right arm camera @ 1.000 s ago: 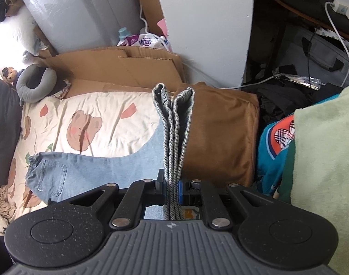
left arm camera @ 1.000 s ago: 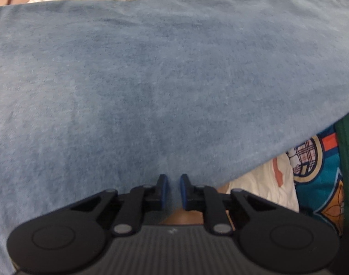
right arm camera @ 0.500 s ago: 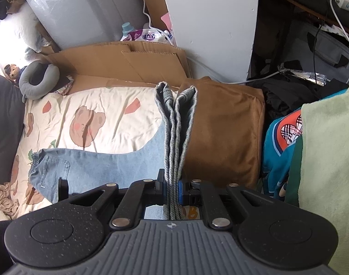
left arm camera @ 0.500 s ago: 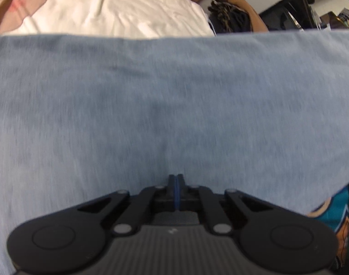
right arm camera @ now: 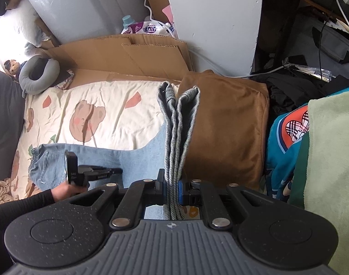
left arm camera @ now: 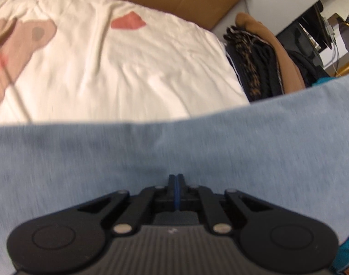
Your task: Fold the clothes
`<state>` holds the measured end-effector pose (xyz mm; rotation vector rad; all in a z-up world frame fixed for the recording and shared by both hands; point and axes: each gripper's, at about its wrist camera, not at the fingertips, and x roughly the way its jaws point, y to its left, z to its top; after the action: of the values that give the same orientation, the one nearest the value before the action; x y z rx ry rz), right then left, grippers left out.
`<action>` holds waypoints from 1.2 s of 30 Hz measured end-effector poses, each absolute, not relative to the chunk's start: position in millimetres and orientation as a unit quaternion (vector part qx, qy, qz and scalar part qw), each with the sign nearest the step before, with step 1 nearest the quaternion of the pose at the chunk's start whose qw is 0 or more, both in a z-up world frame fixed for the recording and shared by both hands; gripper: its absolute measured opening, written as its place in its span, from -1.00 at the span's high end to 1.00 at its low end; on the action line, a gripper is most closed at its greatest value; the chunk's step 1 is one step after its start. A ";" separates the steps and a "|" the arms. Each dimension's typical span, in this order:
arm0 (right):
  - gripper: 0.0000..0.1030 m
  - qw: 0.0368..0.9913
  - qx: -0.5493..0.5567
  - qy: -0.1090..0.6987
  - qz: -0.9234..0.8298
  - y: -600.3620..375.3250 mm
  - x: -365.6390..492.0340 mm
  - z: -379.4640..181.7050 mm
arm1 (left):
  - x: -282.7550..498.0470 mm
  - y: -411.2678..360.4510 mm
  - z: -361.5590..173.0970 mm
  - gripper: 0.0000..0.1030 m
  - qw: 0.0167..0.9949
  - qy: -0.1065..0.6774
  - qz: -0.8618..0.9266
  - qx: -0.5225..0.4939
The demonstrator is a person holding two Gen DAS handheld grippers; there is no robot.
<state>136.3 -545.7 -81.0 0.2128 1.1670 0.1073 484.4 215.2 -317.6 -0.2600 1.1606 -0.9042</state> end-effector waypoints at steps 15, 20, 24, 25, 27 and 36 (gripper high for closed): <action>0.84 0.817 0.087 0.568 0.045 -530.6 158.7 -66.0 | 498.7 86.4 -318.2 0.95 0.749 0.524 -0.379 -0.143; 0.84 0.818 0.077 0.567 0.050 -518.3 164.7 -57.0 | 467.8 95.0 -318.8 0.95 0.754 0.530 -0.360 -0.143; 0.84 0.820 0.071 0.565 0.055 -508.4 168.2 -47.9 | 438.7 102.6 -317.9 0.95 0.750 0.534 -0.363 -0.144; 0.84 0.820 0.069 0.565 0.055 -505.9 169.1 -45.6 | 432.4 104.7 -318.0 0.95 0.748 0.536 -0.363 -0.147; 0.84 0.820 0.065 0.565 0.057 -500.6 170.9 -41.3 | 420.4 109.0 -317.6 0.95 0.744 0.540 -0.364 -0.153; 0.84 0.824 0.055 0.559 0.071 -471.1 179.9 -23.4 | 376.0 115.5 -316.6 0.94 0.723 0.558 -0.380 -0.147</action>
<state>179.9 -471.1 -23.4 0.1174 1.1896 0.1520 376.0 115.5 -316.6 -0.3257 1.2328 -0.8397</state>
